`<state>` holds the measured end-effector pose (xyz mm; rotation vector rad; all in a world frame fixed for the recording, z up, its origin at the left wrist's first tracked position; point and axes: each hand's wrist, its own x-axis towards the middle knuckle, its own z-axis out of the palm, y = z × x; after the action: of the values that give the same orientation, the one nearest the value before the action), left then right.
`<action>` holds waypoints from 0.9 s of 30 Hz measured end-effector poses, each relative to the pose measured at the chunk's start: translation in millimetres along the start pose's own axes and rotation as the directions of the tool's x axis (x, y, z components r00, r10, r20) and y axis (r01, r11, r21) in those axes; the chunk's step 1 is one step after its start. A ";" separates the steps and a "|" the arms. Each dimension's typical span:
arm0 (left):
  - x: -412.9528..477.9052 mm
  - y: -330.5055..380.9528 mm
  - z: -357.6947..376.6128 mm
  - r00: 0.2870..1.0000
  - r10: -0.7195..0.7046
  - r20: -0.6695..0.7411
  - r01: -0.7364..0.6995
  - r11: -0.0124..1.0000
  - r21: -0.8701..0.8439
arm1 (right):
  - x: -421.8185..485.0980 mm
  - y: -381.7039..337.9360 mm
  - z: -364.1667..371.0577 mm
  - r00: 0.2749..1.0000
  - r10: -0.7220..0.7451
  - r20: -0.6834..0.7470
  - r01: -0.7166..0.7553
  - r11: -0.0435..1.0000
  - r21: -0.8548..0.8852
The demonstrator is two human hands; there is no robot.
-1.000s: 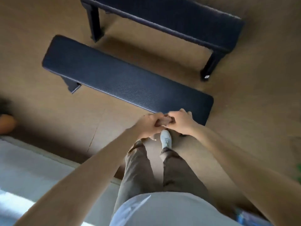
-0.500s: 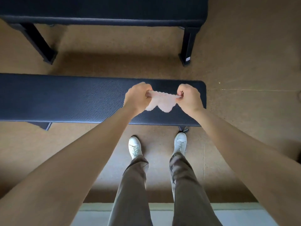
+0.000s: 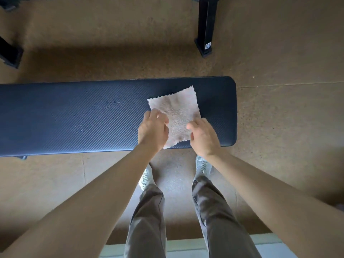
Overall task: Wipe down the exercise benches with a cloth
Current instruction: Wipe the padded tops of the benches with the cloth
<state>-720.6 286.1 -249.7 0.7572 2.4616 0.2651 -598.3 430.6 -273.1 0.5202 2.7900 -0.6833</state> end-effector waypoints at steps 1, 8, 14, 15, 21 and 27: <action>7.3 -0.9 7.9 0.995 0.078 -0.058 -0.078 0.997 0.005 | 5.8 -0.2 8.0 0.999 -0.043 -0.019 0.044 0.996 0.073; 42.1 -5.4 65.2 0.971 0.203 0.124 -0.232 0.924 0.303 | 36.0 29.9 53.4 0.972 -0.223 0.068 0.231 0.961 -0.151; 78.2 10.2 71.7 0.985 0.167 0.052 -0.174 0.913 0.368 | 55.7 61.4 46.6 0.977 -0.188 -0.102 0.155 0.952 -0.265; 88.7 19.7 71.0 0.985 0.169 0.033 -0.169 0.917 0.361 | 62.2 71.8 40.8 0.976 -0.182 -0.117 0.143 0.950 -0.277; 133.6 68.6 73.9 0.983 0.183 -0.017 -0.167 0.928 0.332 | 85.8 130.5 14.0 0.969 -0.208 -0.136 0.157 0.937 -0.312; 128.7 89.1 85.4 0.966 0.255 -0.035 -0.227 0.910 0.348 | 69.6 136.0 7.9 0.983 -0.058 -0.172 0.010 0.963 -0.270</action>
<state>-721.3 434.8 -348.1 1.2254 2.5197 -0.0491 -608.0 559.4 -355.2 0.5011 2.9992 -0.2664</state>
